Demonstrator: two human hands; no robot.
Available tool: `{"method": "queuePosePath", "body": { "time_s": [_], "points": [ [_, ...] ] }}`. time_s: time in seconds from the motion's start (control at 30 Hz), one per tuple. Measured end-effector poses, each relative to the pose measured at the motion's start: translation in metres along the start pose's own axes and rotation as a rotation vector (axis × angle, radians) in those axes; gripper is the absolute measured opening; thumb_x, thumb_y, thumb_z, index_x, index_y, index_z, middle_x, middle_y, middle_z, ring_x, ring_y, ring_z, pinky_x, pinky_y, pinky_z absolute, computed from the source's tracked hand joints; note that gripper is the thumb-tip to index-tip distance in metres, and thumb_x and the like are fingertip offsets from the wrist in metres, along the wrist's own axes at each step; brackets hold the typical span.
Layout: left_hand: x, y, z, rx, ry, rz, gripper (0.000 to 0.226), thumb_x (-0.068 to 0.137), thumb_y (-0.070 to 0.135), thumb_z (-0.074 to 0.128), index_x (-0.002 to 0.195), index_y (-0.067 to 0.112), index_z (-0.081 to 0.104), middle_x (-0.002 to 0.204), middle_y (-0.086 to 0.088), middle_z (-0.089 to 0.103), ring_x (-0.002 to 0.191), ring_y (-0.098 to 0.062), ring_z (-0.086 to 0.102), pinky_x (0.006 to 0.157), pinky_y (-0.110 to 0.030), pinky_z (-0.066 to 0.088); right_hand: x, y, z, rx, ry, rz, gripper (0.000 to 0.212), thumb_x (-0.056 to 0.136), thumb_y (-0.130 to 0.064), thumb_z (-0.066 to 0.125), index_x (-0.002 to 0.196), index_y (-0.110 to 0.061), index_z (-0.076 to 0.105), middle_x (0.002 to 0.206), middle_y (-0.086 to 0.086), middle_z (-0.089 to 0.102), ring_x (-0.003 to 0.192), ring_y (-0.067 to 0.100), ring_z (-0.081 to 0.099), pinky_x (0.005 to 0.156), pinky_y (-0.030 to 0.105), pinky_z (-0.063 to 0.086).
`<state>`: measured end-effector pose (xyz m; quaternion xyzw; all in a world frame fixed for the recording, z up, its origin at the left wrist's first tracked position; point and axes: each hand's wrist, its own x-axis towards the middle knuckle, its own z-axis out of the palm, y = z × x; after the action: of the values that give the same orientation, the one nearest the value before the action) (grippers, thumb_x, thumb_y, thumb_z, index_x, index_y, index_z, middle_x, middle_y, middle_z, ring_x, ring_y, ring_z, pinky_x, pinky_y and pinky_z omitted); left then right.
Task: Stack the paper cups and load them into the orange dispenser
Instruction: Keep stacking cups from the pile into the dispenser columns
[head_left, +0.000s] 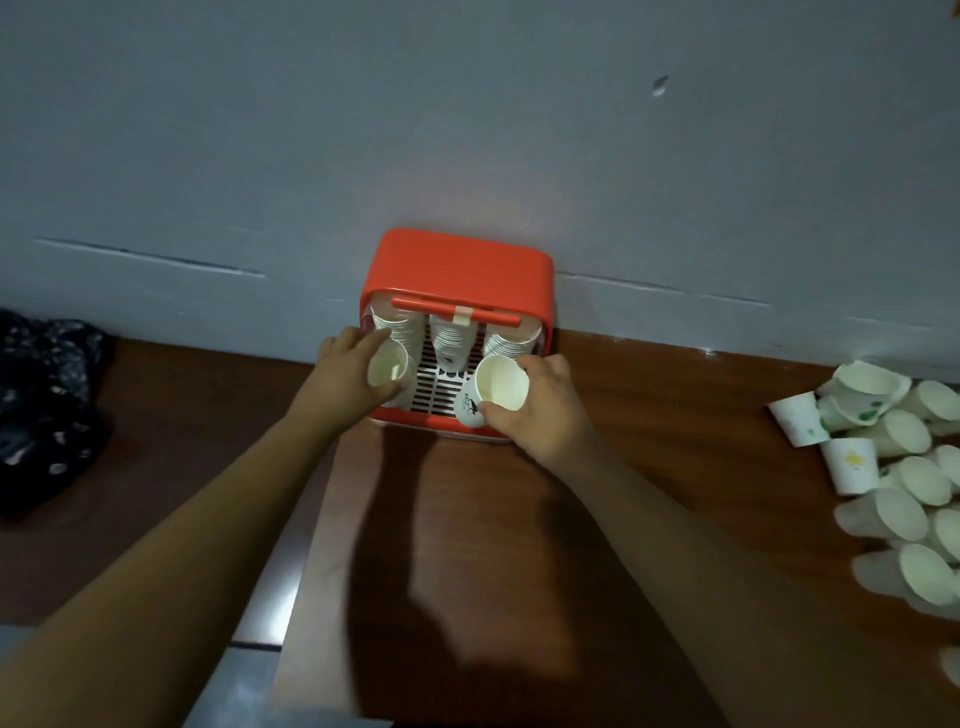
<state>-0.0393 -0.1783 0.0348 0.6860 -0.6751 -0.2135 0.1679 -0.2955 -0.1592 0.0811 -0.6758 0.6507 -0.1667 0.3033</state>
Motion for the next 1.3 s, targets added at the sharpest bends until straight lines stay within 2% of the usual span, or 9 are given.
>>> {"method": "queuePosePath", "body": {
  "time_s": [0.13, 0.3, 0.47, 0.63, 0.73, 0.8, 1.0, 1.17, 1.3],
  "points": [
    [0.014, -0.003, 0.025, 0.031, -0.073, -0.001, 0.077, 0.078, 0.032, 0.082, 0.141, 0.006, 0.046, 0.136, -0.018, 0.056, 0.121, -0.039, 0.049, 0.099, -0.045, 0.041, 0.01, -0.002, 0.01, 0.015, 0.038, 0.012, 0.073, 0.071, -0.042, 0.081, 0.13, -0.011, 0.052, 0.124, 0.006, 0.041, 0.116, 0.024, 0.049, 0.101, 0.034, 0.042],
    [0.016, -0.023, 0.038, -0.075, -0.073, 0.001, 0.079, 0.07, 0.028, 0.089, 0.139, 0.008, 0.054, 0.139, -0.02, 0.05, 0.129, -0.039, 0.046, 0.109, -0.044, 0.037, 0.027, -0.019, 0.021, 0.052, -0.01, 0.007, 0.065, 0.075, -0.041, 0.078, 0.126, -0.011, 0.053, 0.127, 0.005, 0.043, 0.117, 0.019, 0.046, 0.094, 0.024, 0.036],
    [0.018, -0.048, 0.029, -0.2, -0.165, 0.051, 0.092, 0.073, 0.04, 0.087, 0.151, 0.029, 0.039, 0.139, 0.0, 0.057, 0.126, -0.016, 0.054, 0.105, -0.04, 0.047, 0.039, -0.052, 0.04, 0.187, 0.035, -0.099, 0.064, 0.078, -0.035, 0.077, 0.132, -0.012, 0.052, 0.128, 0.003, 0.044, 0.119, 0.016, 0.046, 0.098, 0.022, 0.036],
    [0.002, -0.049, 0.016, -0.323, -0.094, -0.032, 0.052, 0.087, 0.022, 0.072, 0.136, 0.019, 0.054, 0.13, 0.002, 0.062, 0.113, -0.011, 0.06, 0.097, -0.03, 0.051, 0.05, -0.064, 0.079, 0.051, 0.053, -0.247, 0.069, 0.075, -0.034, 0.076, 0.133, -0.008, 0.05, 0.133, 0.008, 0.043, 0.125, 0.026, 0.044, 0.108, 0.032, 0.035],
    [-0.005, -0.054, 0.017, -0.401, -0.048, -0.143, 0.035, 0.097, 0.014, 0.061, 0.132, 0.014, 0.058, 0.125, 0.004, 0.063, 0.109, -0.007, 0.058, 0.082, -0.002, 0.04, 0.058, -0.061, 0.1, -0.147, 0.018, -0.283, 0.072, 0.075, -0.036, 0.074, 0.134, -0.006, 0.046, 0.13, 0.012, 0.043, 0.122, 0.032, 0.045, 0.105, 0.037, 0.039],
    [-0.004, -0.056, 0.02, -0.488, -0.026, -0.173, 0.033, 0.099, 0.016, 0.059, 0.132, 0.014, 0.06, 0.126, 0.004, 0.064, 0.109, -0.005, 0.06, 0.079, 0.003, 0.039, 0.064, -0.057, 0.11, -0.19, -0.017, -0.27, 0.08, 0.075, -0.038, 0.077, 0.139, -0.006, 0.042, 0.128, 0.013, 0.046, 0.12, 0.032, 0.046, 0.103, 0.038, 0.041],
    [-0.004, -0.057, 0.027, -0.555, -0.121, -0.1, 0.058, 0.087, 0.03, 0.076, 0.14, 0.024, 0.054, 0.135, 0.004, 0.058, 0.118, -0.008, 0.059, 0.098, -0.023, 0.048, 0.075, -0.044, 0.118, 0.154, -0.126, -0.126, 0.071, 0.078, -0.02, 0.08, 0.139, -0.016, 0.044, 0.125, 0.005, 0.062, 0.113, 0.024, 0.059, 0.092, 0.035, 0.048],
    [0.002, -0.062, 0.035, -0.487, -0.045, -0.059, 0.062, 0.084, 0.025, 0.079, 0.141, 0.024, 0.053, 0.133, 0.004, 0.06, 0.117, -0.009, 0.06, 0.098, -0.026, 0.051, 0.077, -0.037, 0.123, 0.154, -0.121, -0.138, 0.061, 0.076, -0.017, 0.08, 0.13, -0.015, 0.051, 0.118, 0.004, 0.064, 0.103, 0.02, 0.06, 0.08, 0.028, 0.045],
    [0.004, -0.066, 0.034, -0.452, -0.064, -0.07, 0.065, 0.086, 0.026, 0.077, 0.145, 0.028, 0.051, 0.134, 0.002, 0.058, 0.118, -0.01, 0.059, 0.102, -0.029, 0.05, 0.075, -0.038, 0.127, 0.198, -0.096, -0.101, 0.061, 0.073, -0.015, 0.082, 0.127, -0.016, 0.053, 0.115, 0.003, 0.066, 0.102, 0.021, 0.063, 0.086, 0.037, 0.052]
  ]
}}
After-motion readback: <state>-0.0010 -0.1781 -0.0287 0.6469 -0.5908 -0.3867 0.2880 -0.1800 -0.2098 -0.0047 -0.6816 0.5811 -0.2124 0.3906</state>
